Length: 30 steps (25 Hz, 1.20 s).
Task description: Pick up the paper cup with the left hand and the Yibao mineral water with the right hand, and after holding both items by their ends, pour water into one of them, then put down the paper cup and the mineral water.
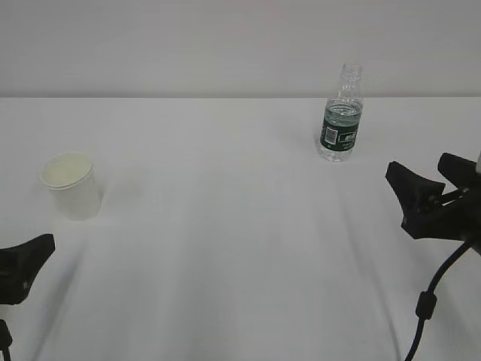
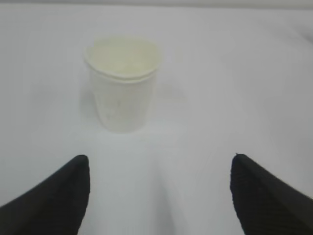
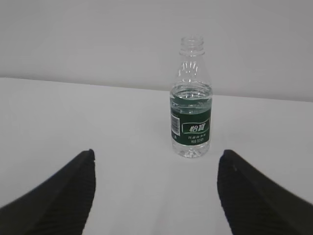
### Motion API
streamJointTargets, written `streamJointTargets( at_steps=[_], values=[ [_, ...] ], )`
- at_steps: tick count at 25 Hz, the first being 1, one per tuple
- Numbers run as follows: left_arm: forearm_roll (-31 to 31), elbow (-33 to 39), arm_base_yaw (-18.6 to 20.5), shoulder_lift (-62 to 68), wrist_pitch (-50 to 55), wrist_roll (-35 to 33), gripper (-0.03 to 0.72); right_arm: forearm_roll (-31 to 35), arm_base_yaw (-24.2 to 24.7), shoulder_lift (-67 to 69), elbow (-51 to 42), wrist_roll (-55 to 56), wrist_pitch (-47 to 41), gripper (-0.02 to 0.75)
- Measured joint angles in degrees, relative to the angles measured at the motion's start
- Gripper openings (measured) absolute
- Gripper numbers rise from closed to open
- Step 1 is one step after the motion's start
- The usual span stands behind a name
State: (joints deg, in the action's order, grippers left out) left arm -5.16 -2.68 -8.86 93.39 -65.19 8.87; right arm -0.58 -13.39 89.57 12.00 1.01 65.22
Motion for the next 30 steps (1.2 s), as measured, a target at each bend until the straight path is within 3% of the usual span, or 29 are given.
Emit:
streamJointTargets(
  at_steps=[14,30],
  values=[
    [0.82,-2.77,0.0,4.5,-0.42,0.0,0.599,-0.13,0.0,0.0,0.57,-0.02,0.0,0.588],
    [0.82,-5.68,0.0,4.71,-0.51,0.0,0.593,-0.59,0.0,6.62,3.26,-0.12,0.1,0.589]
  ],
)
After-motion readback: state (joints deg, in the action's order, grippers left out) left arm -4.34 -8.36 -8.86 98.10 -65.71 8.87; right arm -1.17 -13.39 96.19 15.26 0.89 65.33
